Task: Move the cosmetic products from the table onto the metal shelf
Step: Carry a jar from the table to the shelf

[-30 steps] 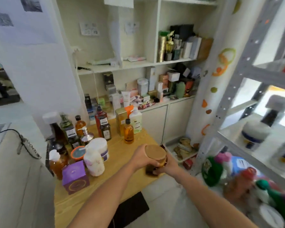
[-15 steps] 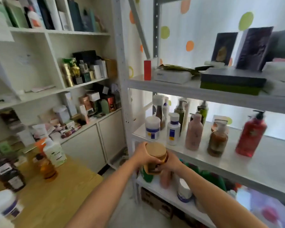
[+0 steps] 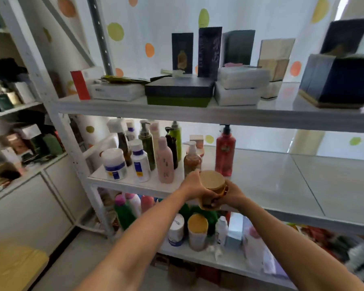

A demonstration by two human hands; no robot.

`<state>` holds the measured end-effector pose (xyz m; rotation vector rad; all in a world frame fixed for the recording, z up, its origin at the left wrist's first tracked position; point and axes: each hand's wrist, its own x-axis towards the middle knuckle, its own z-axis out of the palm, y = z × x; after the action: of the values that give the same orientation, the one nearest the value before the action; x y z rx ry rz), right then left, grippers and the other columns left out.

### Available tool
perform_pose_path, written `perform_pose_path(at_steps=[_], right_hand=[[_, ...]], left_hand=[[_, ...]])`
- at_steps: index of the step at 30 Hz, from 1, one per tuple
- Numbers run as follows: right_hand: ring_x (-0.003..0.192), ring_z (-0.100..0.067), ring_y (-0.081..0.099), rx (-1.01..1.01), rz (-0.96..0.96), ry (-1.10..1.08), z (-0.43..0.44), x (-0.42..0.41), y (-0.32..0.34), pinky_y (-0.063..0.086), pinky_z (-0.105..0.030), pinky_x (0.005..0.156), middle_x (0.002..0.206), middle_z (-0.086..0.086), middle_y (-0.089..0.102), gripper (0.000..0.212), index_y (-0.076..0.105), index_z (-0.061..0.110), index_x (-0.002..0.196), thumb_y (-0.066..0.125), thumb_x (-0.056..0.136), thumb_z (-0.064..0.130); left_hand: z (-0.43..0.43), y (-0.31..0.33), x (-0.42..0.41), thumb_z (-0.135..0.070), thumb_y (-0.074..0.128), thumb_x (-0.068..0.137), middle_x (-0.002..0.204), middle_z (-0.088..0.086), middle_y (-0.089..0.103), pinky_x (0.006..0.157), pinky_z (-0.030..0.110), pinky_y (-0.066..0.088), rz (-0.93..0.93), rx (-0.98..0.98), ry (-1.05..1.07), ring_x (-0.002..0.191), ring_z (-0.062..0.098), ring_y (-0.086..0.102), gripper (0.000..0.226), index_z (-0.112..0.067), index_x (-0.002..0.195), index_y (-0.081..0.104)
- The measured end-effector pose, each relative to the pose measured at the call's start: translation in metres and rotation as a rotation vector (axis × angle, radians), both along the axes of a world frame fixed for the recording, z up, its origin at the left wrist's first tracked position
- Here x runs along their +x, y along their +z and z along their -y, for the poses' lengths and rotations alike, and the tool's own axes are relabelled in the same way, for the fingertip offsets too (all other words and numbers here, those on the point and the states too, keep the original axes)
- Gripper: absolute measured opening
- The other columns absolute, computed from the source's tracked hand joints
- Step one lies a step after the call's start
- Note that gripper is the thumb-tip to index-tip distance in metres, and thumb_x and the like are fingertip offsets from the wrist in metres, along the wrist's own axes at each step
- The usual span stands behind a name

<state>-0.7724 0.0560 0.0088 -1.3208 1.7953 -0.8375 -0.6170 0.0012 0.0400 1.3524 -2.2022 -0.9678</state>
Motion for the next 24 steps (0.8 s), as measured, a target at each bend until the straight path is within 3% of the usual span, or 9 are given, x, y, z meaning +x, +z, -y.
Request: perform_pose_path(at_steps=[3,8,24], right_hand=[[0.108,-0.023,0.054,-0.044,-0.040,-0.066,-0.001,-0.024,0.002,0.044,-0.037,0.099,0.110,-0.002,0.059,0.083,0.048,0.015,0.126,0.087,0.053,0.006],[0.112,-0.028,0.054,-0.057,-0.009,-0.163,0.007,-0.040,-0.008,0.044,-0.039,0.097,0.119,-0.011,0.060,0.078,0.046,0.009,0.128,0.083,0.060,-0.001],[0.108,-0.024,0.055,0.028,0.021,-0.218,0.066,-0.066,-0.036,0.045,-0.034,0.094,0.119,-0.009,0.061,0.075,0.046,0.015,0.127,0.082,0.063,0.005]], left_hand=[[0.005,-0.004,-0.030,-0.044,0.089,0.056,0.120,0.004,0.055,0.090,0.030,0.048,0.015,-0.035,-0.035,0.108,0.019,0.053,0.088,-0.014,0.125,0.044],[0.020,-0.011,-0.059,-0.041,0.089,0.056,0.113,0.003,0.057,0.088,0.034,0.052,0.064,-0.091,-0.073,0.103,0.019,0.055,0.080,-0.015,0.119,0.046],[0.081,-0.034,-0.090,-0.040,0.088,0.057,0.118,0.003,0.058,0.091,0.035,0.050,0.148,-0.008,-0.098,0.106,0.018,0.055,0.082,-0.017,0.122,0.045]])
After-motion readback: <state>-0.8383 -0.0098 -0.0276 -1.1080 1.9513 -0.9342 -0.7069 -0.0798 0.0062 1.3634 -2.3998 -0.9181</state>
